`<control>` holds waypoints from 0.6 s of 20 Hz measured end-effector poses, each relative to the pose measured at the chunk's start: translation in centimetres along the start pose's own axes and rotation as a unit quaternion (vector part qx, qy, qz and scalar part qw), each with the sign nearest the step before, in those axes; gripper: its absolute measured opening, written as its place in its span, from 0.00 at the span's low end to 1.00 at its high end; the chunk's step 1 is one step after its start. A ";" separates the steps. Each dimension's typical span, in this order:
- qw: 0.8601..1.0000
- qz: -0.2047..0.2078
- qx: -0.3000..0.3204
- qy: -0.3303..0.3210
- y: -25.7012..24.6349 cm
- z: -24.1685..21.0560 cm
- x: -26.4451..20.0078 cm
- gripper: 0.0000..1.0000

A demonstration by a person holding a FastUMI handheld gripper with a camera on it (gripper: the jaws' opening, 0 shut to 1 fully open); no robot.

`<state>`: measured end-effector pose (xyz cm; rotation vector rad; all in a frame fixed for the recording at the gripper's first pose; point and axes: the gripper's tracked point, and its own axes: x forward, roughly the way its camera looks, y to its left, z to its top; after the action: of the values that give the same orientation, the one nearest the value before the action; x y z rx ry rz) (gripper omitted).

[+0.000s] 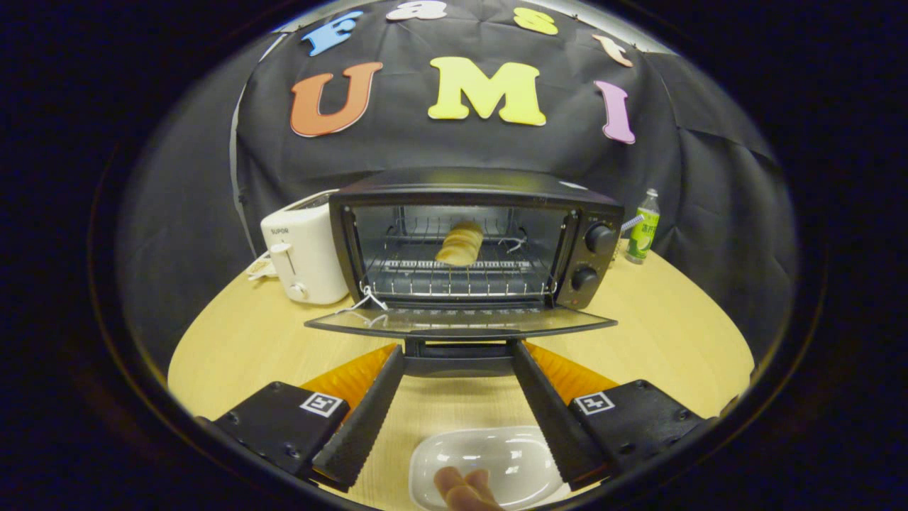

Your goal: Open the toaster oven, put the food inside, and close the toaster oven door.

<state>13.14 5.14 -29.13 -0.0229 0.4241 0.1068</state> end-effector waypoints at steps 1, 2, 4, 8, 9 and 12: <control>1.000 0.001 0.001 -0.012 0.0 0.8 0.1 1.00; 1.000 0.002 0.002 -0.023 0.0 1.6 0.2 1.00; 0.999 0.002 0.006 -0.040 -0.2 3.2 0.8 1.00; 0.996 0.004 -0.010 -0.086 0.5 6.1 1.4 1.00; 0.996 0.005 -0.014 -0.091 0.7 6.3 1.2 1.00; 0.996 0.014 -0.003 -0.085 1.3 5.9 1.0 1.00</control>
<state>16.34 6.77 -24.19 -0.0134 0.2541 0.1373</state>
